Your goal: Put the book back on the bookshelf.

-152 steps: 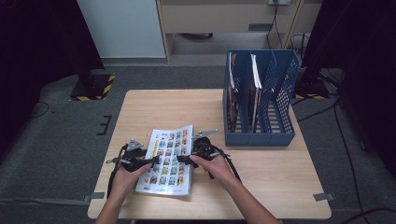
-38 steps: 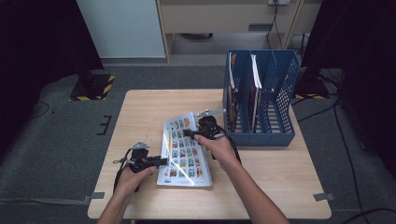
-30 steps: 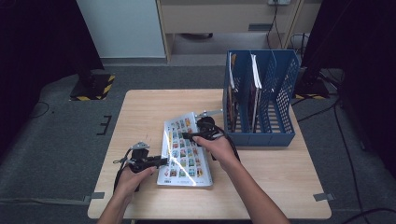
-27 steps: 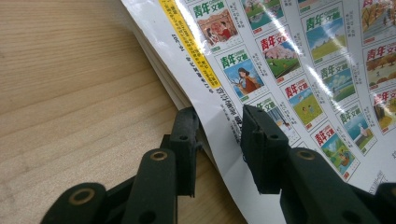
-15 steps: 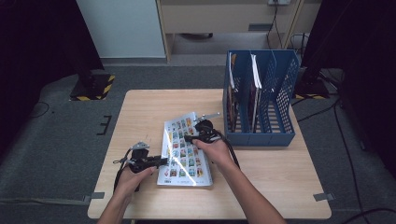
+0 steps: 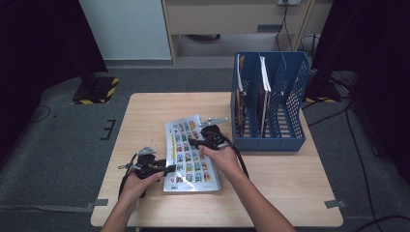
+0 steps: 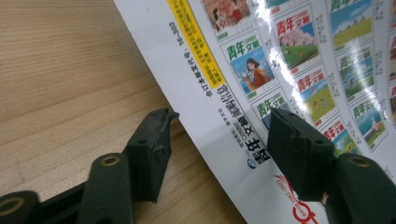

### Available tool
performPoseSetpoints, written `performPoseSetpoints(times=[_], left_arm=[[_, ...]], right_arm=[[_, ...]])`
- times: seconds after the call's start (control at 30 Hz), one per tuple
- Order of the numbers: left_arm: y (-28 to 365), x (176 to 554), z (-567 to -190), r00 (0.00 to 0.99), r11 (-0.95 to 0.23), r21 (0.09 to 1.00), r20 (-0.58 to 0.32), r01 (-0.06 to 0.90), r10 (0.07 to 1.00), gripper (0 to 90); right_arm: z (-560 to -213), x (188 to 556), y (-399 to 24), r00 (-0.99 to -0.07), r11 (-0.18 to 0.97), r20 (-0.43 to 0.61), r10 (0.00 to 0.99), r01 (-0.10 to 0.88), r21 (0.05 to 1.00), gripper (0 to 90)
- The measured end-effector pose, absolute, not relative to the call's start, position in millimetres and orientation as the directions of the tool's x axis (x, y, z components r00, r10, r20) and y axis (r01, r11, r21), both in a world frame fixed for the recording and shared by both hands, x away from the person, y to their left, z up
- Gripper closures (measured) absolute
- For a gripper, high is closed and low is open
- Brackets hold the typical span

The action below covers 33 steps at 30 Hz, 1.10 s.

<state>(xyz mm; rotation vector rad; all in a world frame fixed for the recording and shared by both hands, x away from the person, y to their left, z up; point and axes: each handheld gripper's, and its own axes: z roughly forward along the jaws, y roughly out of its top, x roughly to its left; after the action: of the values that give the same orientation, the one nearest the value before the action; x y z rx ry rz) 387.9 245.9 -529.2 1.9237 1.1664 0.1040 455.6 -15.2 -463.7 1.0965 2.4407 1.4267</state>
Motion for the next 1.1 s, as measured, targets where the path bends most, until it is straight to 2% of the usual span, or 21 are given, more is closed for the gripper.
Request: performPoseSetpoints(times=[0.2,0.33,0.53,0.7,1.1], left_arm=[[245,390,-531,0.574,-0.188,0.703,-0.363,0.686,0.734,32.9],[245,391,-533,0.582,-0.175,0.707,-0.386,0.685,0.716,33.4],[253,394,-531,0.559,-0.123,0.701,-0.438,0.703,0.704,45.8],[258,394,-525,0.555,-0.105,0.718,-0.427,0.688,0.714,59.8],[251,390,-513,0.575,-0.156,0.774,-0.304,0.614,0.760,67.3]], right_arm=[[-457,452,-18,-0.755,0.270,0.240,0.611,0.483,0.833,71.9],[-453,450,-19,-0.768,0.244,0.232,0.596,0.450,0.859,72.2],[-448,446,-18,-0.799,0.225,0.216,0.561,0.399,0.889,72.8],[-446,444,-18,-0.816,0.213,0.200,0.542,0.364,0.907,73.3],[-440,441,-23,-0.830,0.206,0.161,0.533,0.313,0.927,73.6]])
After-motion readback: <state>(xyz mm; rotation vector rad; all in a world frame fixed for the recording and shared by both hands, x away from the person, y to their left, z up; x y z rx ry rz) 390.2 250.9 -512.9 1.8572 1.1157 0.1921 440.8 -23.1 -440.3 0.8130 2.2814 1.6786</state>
